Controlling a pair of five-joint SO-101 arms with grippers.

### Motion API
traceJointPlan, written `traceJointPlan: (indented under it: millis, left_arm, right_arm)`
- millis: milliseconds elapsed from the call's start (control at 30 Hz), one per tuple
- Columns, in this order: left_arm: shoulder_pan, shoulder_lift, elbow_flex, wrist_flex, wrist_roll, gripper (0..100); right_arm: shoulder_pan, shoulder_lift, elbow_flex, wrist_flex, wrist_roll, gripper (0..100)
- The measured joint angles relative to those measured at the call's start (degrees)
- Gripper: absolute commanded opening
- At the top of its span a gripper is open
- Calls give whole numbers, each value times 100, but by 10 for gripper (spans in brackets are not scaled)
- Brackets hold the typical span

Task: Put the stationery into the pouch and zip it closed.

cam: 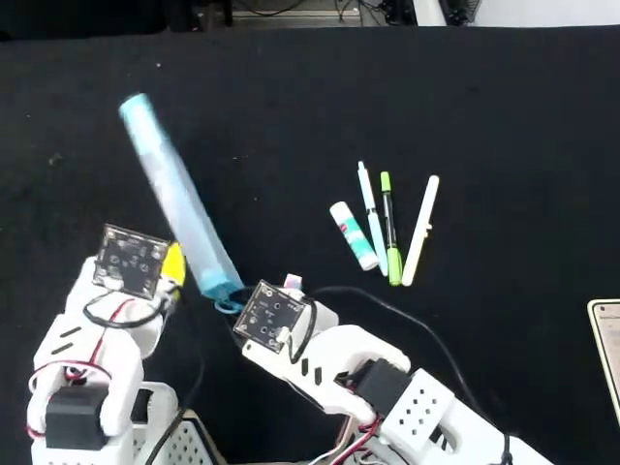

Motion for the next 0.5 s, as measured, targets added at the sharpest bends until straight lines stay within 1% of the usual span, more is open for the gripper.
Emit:
traceJointPlan:
  millis: [133,200,333,400,500]
  left_arm:
    - [220,0,-53,299,-941,182]
    - [308,0,-114,554,-1275,184]
    - [369,0,-404,985,-1424,190]
    - [352,53,-615,1213,-1389,219]
    - [352,510,-1055,1618,-1319,221]
  right_arm:
    - [0,0,0,9,9,11]
    - [0,0,0,9,9,11]
    - [0,0,0,9,9,11]
    - [0,0,0,9,9,11]
    - [0,0,0,9,9,11]
